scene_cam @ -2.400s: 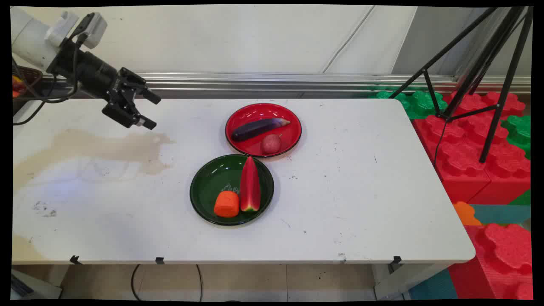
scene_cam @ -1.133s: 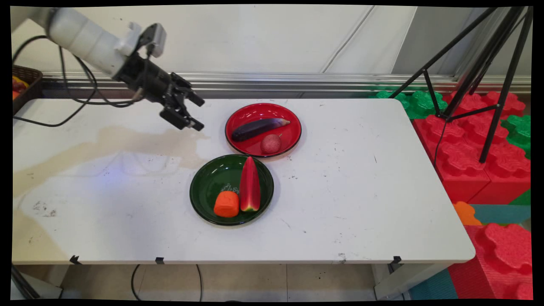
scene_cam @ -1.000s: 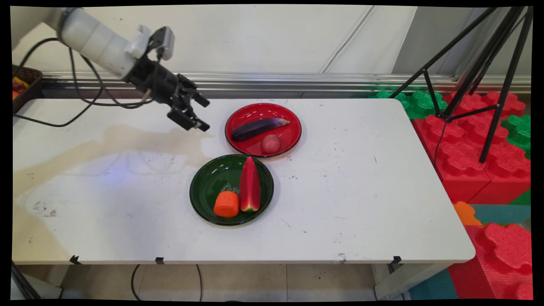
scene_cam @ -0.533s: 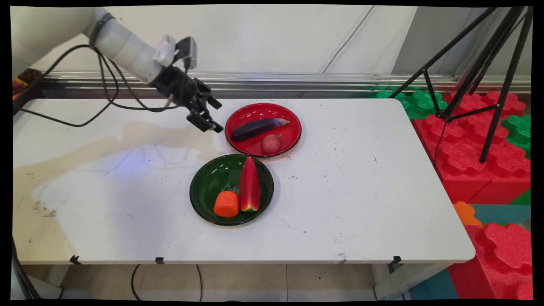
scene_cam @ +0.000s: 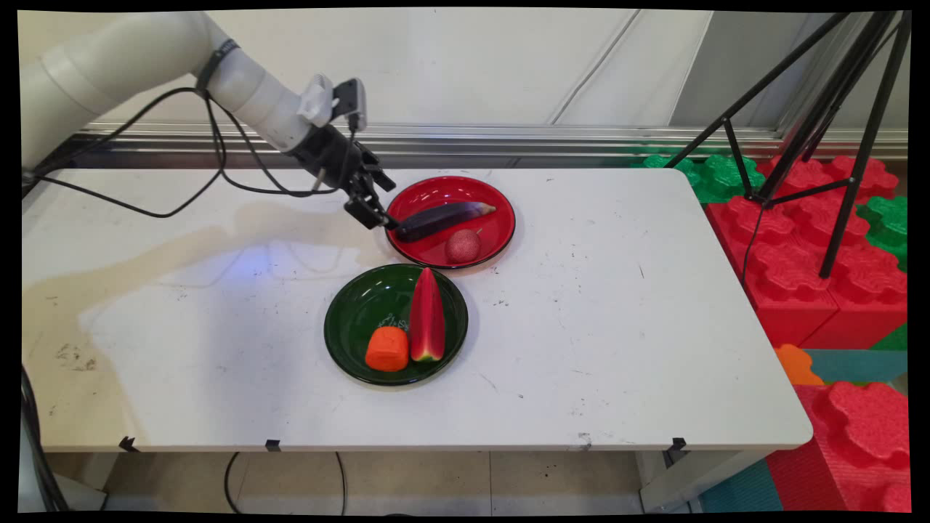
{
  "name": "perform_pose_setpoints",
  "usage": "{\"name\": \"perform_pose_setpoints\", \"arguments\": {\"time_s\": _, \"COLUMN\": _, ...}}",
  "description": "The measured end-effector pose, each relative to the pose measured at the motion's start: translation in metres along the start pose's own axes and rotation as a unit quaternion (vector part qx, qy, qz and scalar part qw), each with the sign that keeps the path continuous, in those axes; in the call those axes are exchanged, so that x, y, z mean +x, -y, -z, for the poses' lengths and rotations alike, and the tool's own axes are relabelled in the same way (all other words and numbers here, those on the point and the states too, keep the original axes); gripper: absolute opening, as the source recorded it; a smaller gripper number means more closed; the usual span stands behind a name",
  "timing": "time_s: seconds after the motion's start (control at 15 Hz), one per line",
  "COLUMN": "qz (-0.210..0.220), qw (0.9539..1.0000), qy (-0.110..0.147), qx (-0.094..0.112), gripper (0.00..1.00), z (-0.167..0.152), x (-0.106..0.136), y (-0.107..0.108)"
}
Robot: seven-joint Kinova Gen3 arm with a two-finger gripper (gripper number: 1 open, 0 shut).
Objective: Pick up the eggplant from the red plate
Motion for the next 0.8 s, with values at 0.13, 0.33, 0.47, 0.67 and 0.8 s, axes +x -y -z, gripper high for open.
{"name": "perform_pose_setpoints", "arguments": {"time_s": 0.13, "qz": -0.001, "qw": 1.0000, "qy": 0.003, "qx": 0.000, "gripper": 1.00, "z": -0.011, "x": 0.002, "y": 0.003}}
{"name": "perform_pose_setpoints", "arguments": {"time_s": 0.33, "qz": 0.002, "qw": 1.0000, "qy": 0.008, "qx": 0.000, "gripper": 1.00, "z": -0.027, "x": 0.005, "y": 0.007}}
{"name": "perform_pose_setpoints", "arguments": {"time_s": 0.47, "qz": 0.004, "qw": 0.9999, "qy": 0.010, "qx": 0.000, "gripper": 1.00, "z": -0.036, "x": 0.006, "y": 0.009}}
{"name": "perform_pose_setpoints", "arguments": {"time_s": 0.67, "qz": 0.012, "qw": 0.9998, "qy": 0.014, "qx": -0.001, "gripper": 1.00, "z": -0.054, "x": 0.008, "y": 0.013}}
{"name": "perform_pose_setpoints", "arguments": {"time_s": 0.8, "qz": 0.015, "qw": 0.9998, "qy": 0.015, "qx": -0.001, "gripper": 1.00, "z": -0.062, "x": 0.009, "y": 0.015}}
